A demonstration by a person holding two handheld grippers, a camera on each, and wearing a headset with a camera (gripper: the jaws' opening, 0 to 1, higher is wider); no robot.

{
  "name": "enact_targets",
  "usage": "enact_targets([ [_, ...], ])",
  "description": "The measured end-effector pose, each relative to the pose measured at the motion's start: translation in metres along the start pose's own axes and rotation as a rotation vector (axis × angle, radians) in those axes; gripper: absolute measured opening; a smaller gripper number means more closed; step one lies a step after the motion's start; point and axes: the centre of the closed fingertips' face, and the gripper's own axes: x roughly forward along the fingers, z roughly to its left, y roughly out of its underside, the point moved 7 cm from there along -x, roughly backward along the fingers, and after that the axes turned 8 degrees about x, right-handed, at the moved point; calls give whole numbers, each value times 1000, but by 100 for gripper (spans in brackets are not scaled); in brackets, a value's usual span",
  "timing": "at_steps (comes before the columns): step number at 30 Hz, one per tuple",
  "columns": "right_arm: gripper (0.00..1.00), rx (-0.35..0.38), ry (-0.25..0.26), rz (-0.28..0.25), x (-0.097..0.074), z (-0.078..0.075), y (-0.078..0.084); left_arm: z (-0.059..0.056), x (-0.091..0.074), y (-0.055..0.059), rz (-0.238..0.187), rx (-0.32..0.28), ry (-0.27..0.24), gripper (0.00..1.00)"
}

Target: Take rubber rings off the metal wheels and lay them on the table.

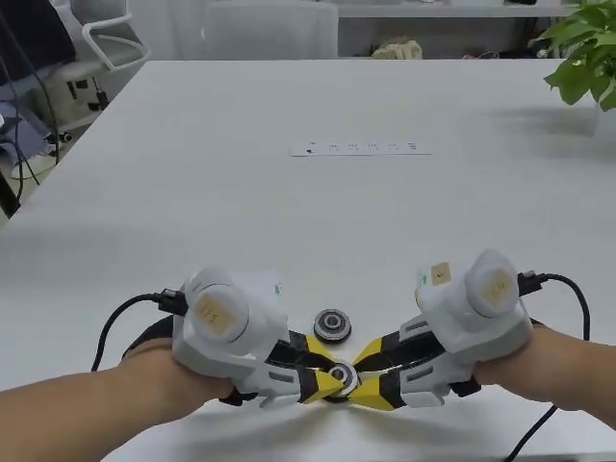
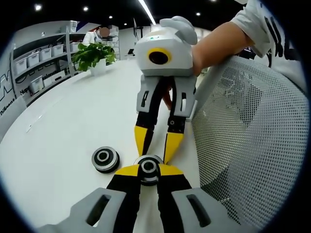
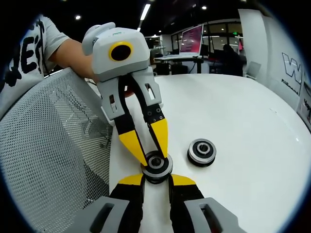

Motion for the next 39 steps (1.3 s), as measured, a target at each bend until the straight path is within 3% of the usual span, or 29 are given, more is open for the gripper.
enact_targets([
  [3, 14, 2, -5, 4, -1, -1, 1, 0, 0, 0, 1, 0, 0, 7],
  [4, 9, -9, 0, 30, -2, -2, 4, 0, 0, 0, 1, 0, 1, 7],
  [15, 0, 51, -6, 17, -3, -5, 3, 0, -1, 1, -3, -1, 1, 7],
  [23, 0, 179, -27, 6, -3, -10, 4, 0, -1, 1, -2, 0, 1, 7],
  [30, 0, 223, -32, -8, -8, -11, 3, 1, 0, 1, -1, 2, 1, 7],
  [33, 0, 273, -42, -53, -10, -13, -1, 1, 0, 1, 0, 2, 2, 7],
  [39, 0, 287, -46, -57, -10, -12, -1, 0, 0, 0, 1, 2, 2, 7],
])
